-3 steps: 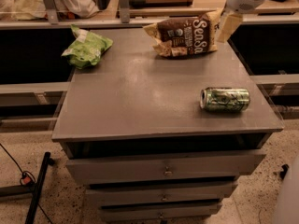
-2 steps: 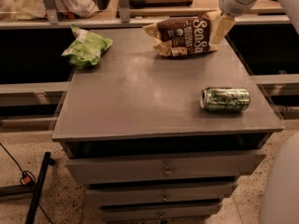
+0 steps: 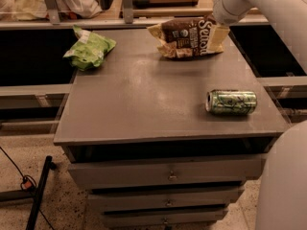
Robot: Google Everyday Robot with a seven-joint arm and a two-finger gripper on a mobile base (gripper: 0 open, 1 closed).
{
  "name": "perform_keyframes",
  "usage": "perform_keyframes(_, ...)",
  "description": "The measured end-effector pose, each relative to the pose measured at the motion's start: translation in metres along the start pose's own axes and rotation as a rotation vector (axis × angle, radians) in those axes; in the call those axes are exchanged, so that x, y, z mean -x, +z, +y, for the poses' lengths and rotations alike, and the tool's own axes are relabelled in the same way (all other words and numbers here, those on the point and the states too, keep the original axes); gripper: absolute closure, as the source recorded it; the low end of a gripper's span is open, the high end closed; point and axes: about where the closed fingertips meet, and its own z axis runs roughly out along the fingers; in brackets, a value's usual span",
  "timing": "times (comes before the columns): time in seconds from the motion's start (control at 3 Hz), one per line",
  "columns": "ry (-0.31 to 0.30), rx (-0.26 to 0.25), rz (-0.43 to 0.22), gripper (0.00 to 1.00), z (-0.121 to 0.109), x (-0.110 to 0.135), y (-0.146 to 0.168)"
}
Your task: Move brown chip bag near green can
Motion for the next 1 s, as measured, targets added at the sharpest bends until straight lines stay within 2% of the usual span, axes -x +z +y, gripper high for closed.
perform_keyframes(0.33, -0.012, 0.018, 0.017, 0.16, 0.007, 0.001, 0.016)
perform_keyframes(1.0, -0.042, 0.097, 0.044, 0.64, 0.025, -0.004, 0.033)
